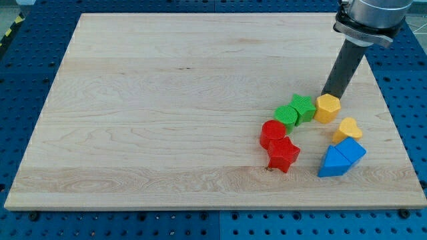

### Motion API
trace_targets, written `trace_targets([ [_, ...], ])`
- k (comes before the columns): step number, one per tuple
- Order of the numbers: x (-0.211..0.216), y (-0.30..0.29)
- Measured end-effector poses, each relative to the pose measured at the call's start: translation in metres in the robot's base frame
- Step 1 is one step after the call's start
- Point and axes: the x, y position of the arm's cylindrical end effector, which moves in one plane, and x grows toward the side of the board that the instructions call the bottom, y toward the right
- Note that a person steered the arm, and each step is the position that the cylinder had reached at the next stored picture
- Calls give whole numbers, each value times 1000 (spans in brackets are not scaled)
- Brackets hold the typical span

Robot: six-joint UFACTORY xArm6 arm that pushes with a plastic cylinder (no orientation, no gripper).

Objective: Push the yellow hexagon a bit down

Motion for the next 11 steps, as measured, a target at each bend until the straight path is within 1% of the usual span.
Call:
trace_targets([
  [2, -22, -11],
  [5, -9, -15],
  [7, 8, -15],
  [11, 16, -11],
])
